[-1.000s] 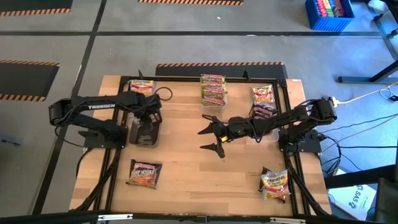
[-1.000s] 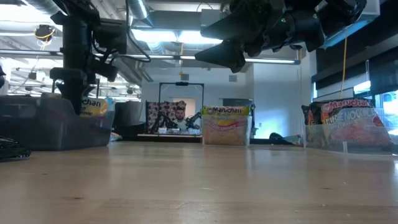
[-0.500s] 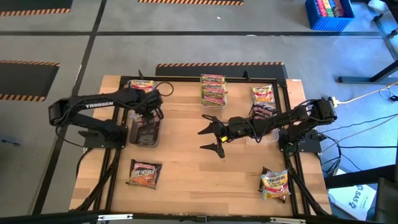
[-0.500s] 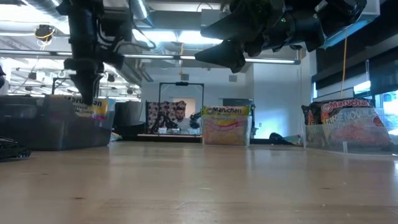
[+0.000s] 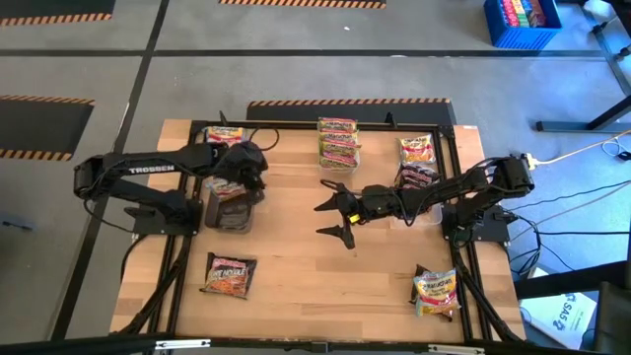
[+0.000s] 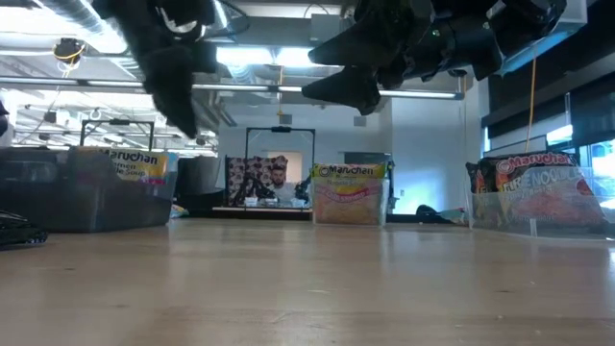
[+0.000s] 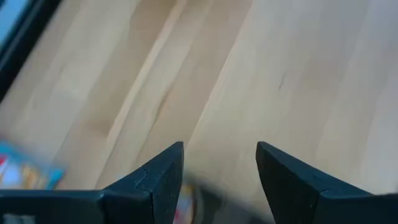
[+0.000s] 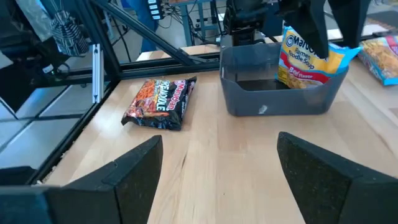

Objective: Sort Maruchan noodles
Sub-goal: Put the top left blue noodle pack into the black bin

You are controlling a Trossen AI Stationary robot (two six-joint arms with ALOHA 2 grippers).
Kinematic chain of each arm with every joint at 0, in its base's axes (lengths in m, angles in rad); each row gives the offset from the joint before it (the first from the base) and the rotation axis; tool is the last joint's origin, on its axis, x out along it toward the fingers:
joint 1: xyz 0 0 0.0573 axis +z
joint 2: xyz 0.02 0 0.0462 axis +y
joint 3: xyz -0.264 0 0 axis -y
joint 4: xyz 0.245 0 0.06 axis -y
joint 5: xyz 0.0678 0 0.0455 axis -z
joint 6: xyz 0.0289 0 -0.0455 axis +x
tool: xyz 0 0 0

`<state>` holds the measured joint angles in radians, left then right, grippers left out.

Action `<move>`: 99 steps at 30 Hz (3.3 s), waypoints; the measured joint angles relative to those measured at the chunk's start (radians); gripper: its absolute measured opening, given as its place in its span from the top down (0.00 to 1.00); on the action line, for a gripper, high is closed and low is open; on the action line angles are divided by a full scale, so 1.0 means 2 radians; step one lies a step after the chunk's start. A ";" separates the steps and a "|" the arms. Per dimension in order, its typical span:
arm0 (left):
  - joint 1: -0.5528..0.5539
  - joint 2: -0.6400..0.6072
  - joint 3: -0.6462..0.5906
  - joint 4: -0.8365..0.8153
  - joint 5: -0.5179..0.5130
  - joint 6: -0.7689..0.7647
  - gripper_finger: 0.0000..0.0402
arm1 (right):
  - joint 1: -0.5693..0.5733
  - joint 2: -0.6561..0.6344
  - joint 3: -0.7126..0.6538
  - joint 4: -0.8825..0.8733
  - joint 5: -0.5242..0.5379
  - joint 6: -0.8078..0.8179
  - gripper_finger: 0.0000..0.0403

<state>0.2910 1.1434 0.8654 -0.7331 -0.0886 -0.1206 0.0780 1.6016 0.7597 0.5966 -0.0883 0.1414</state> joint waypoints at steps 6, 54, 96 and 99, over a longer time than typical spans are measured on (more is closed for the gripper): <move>-0.006 0.008 0.000 0.052 -0.003 -0.004 0.52 | 0.000 0.000 0.000 -0.023 0.001 0.006 0.26; 0.375 0.335 0.154 -0.108 -0.178 -0.046 0.67 | 0.001 0.001 -0.002 -0.147 0.035 0.045 0.90; -0.038 0.347 0.190 0.015 0.014 -0.129 0.67 | 0.000 -0.001 -0.001 -0.174 0.034 0.039 0.90; -0.081 0.348 0.189 0.038 0.014 -0.149 0.67 | 0.000 -0.001 -0.001 -0.182 0.032 0.045 0.90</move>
<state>0.1298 1.8389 1.2443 -0.6576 -0.0605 -0.4178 0.0780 1.5995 0.7572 0.2336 -0.0237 0.2309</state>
